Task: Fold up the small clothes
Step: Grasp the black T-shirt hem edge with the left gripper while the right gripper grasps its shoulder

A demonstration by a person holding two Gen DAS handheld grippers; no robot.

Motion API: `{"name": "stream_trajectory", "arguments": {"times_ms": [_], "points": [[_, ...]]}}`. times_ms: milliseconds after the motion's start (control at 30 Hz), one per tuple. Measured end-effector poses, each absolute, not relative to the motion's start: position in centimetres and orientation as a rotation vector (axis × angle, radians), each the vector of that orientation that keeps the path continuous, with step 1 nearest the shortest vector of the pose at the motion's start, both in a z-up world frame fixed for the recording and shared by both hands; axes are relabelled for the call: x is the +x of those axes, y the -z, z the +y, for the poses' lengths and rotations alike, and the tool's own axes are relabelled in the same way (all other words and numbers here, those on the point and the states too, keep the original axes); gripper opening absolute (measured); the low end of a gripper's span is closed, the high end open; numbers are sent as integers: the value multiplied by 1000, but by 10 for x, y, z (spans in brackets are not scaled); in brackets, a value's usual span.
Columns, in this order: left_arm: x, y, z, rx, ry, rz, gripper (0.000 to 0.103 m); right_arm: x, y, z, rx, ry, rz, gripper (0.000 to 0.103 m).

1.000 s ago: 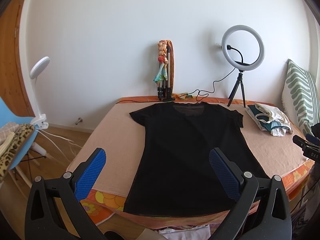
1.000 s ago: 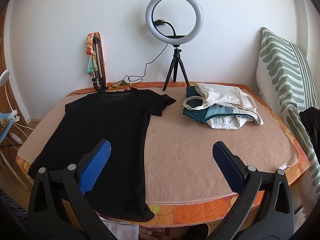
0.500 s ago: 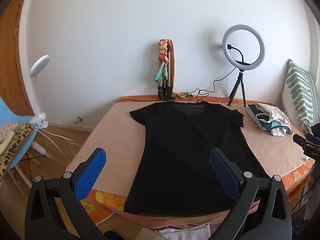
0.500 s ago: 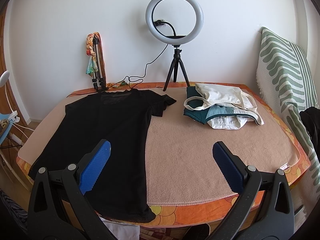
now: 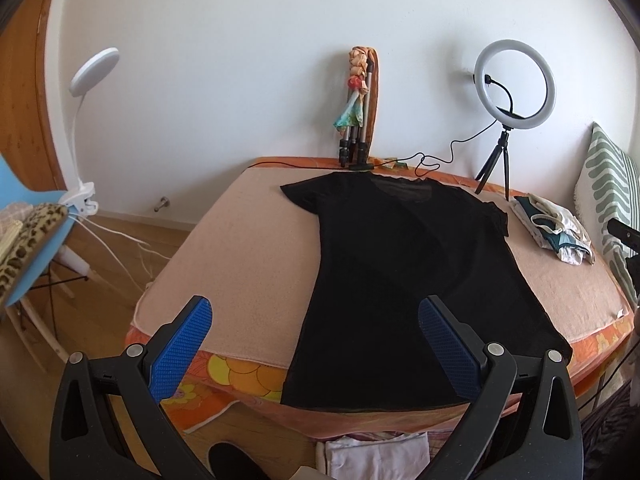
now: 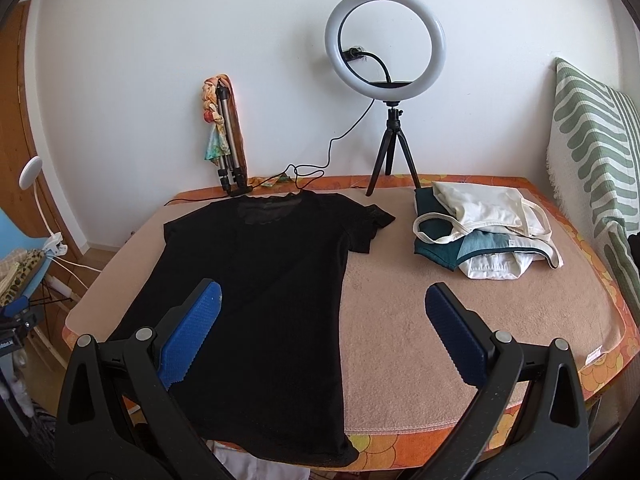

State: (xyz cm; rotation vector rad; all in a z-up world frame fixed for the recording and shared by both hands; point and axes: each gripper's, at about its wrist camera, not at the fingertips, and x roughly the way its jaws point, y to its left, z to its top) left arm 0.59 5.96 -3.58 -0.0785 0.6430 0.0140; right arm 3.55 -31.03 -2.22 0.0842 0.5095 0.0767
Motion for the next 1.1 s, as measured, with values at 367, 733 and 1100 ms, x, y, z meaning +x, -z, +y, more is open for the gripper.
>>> {"name": "stream_trajectory", "arguments": {"times_ms": [367,733,1100], "points": [[12,91,94,-225,-14,808,81,85,-43,-234,-1,-277,501,103],[25,134,105,-358,75,911,46,185,-84,-107,-34,-470,624,103],[38,139,101,-326,77,903,46,317,-11,20,-148,-487,825,95]]}}
